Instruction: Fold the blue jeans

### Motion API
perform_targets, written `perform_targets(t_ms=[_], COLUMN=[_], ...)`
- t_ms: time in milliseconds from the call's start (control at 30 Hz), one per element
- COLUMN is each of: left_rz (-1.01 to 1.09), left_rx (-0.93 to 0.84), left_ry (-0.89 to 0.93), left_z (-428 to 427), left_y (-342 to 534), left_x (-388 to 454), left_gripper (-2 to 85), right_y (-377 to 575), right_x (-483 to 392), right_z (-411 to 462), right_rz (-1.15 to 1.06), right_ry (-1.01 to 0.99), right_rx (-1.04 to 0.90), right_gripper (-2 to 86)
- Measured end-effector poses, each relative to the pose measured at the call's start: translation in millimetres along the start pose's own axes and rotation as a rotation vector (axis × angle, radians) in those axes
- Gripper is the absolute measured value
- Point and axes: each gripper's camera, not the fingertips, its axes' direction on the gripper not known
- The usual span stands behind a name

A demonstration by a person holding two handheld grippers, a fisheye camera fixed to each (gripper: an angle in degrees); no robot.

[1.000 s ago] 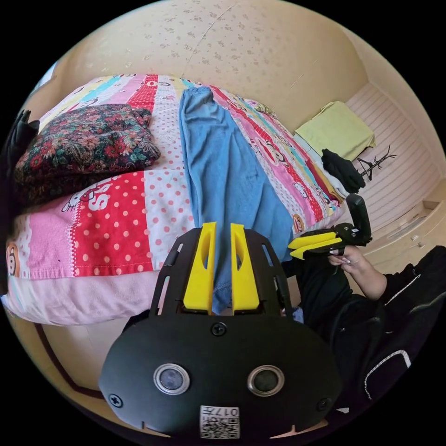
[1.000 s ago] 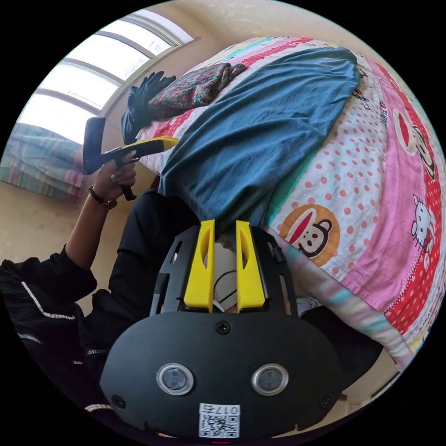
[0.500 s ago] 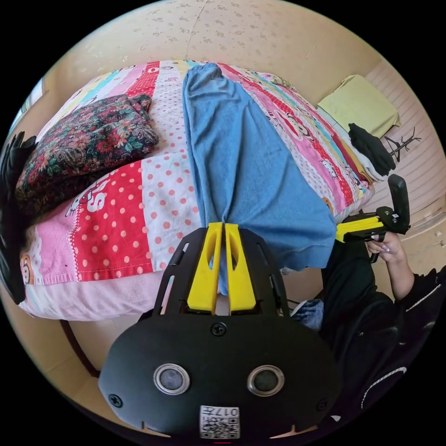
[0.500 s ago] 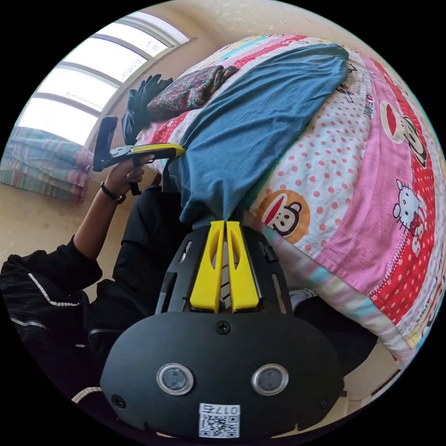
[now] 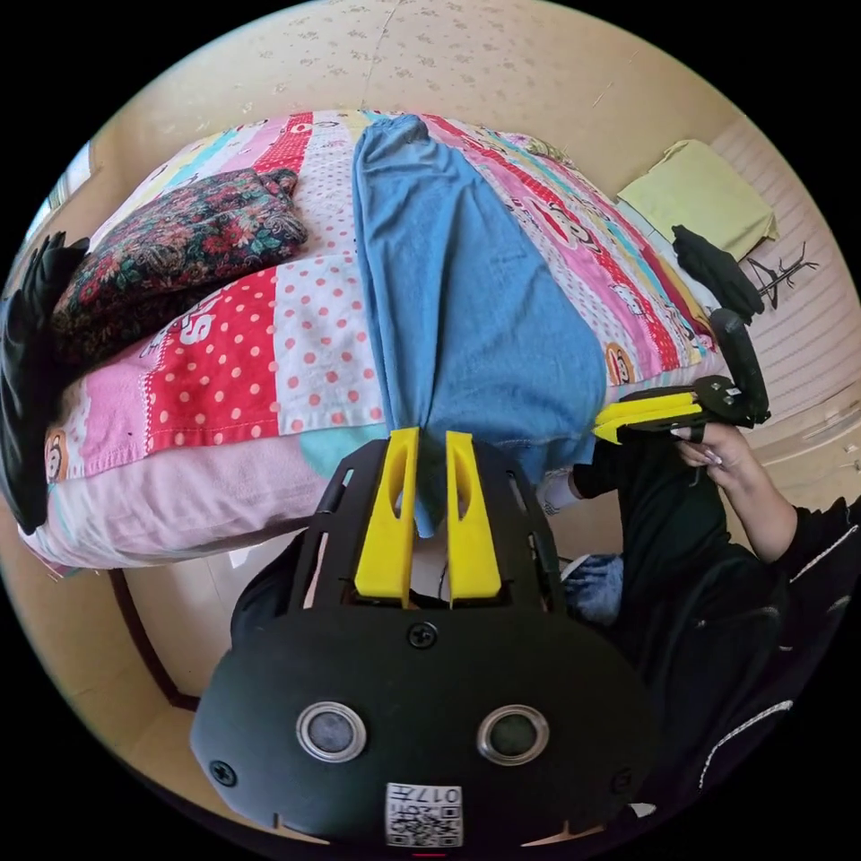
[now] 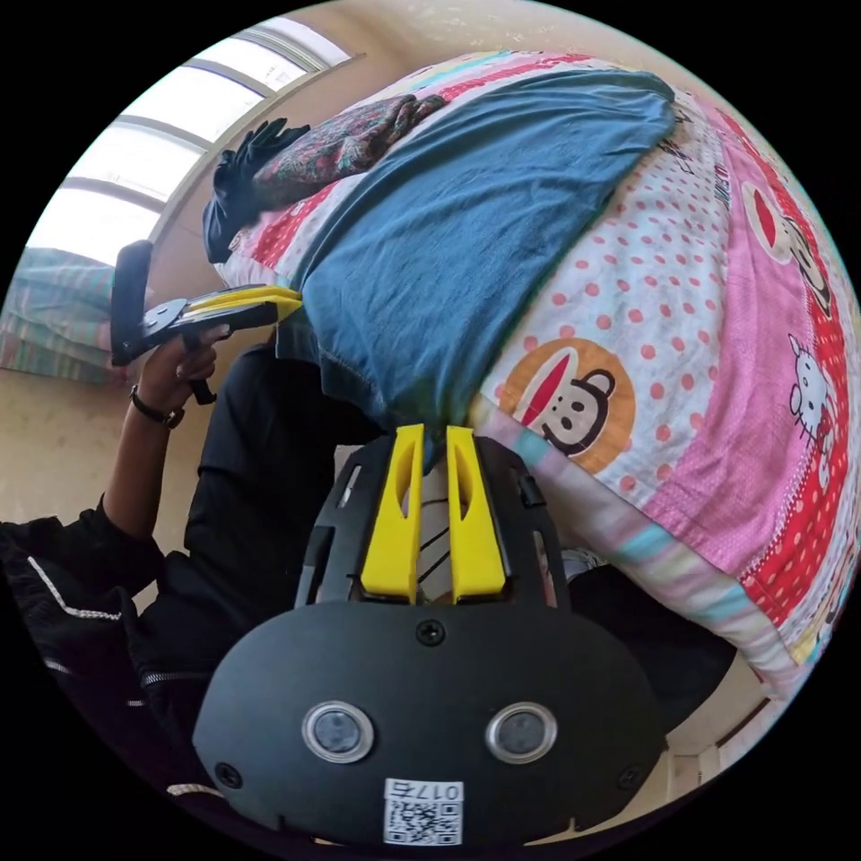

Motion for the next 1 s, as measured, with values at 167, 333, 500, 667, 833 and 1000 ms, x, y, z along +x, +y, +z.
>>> perform_targets(t_ms=[167,333,500,667,833,1000], left_rz=[0.027,-0.036,-0.069,-0.073,-0.073,-0.084], left_rx=[0.055,0.082,0.187,0.248,0.175,0.158], left_ry=[-0.034,0.118,0.12,0.12,0.143,0.185], left_z=[-34.7,-41.3,-49.5,-65.1,-63.0,-69.3], left_y=[15.6,47.4,63.5,69.5,75.2,89.4], left_x=[-0.5,-22.1,-19.5,-16.5,-22.0,-25.3], left_gripper=[-0.5,4.4,8.3,8.9,8.8,9.1], right_y=[11.8,31.4,26.1,8.1,10.7,16.7], right_x=[5.1,22.2,30.9,26.7,30.1,45.3], right_z=[-14.7,-21.1,-6.3,-6.6,-18.1,-75.1], right_rz=[-0.025,-0.007,-0.015,0.03,0.041,0.051], right_ry=[-0.01,-0.144,-0.209,-0.115,-0.11,-0.385], right_rx=[0.023,0.006,0.023,0.024,0.028,0.135], right_gripper=[3.0,8.8,10.4,11.4,7.5,3.8])
